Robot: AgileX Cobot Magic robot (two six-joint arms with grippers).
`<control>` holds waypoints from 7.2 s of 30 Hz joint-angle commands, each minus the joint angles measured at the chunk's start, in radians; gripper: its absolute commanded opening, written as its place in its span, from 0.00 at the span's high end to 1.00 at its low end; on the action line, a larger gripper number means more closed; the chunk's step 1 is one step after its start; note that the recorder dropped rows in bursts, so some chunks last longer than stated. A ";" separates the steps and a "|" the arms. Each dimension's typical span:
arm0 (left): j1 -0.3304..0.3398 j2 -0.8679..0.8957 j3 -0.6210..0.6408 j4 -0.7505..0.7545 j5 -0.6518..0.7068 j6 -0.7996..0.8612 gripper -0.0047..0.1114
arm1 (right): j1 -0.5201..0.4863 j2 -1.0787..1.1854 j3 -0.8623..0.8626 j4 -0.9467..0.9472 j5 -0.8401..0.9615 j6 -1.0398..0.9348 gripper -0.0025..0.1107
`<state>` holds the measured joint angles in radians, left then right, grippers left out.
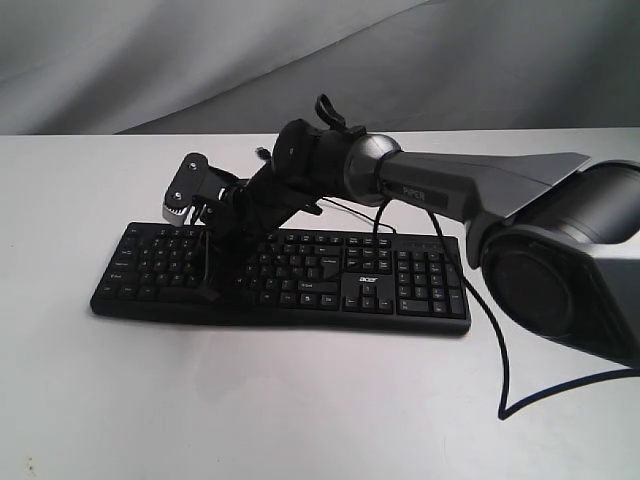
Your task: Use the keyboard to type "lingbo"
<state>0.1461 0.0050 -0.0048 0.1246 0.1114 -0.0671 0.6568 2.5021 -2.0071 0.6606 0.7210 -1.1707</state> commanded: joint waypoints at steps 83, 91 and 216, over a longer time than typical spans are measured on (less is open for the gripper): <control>-0.007 -0.005 0.005 0.000 -0.007 -0.002 0.96 | -0.118 -0.141 0.196 -0.032 0.030 0.000 0.98; -0.007 -0.005 0.005 0.000 -0.007 -0.002 0.96 | -0.118 -0.132 0.196 -0.030 0.030 -0.009 0.98; -0.007 -0.005 0.005 0.000 -0.007 -0.002 0.96 | -0.607 -2.502 1.809 -0.690 -0.446 1.239 0.98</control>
<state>0.1461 0.0050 -0.0048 0.1246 0.1114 -0.0671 0.0585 0.0039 -0.2297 -0.0072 0.2592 0.1299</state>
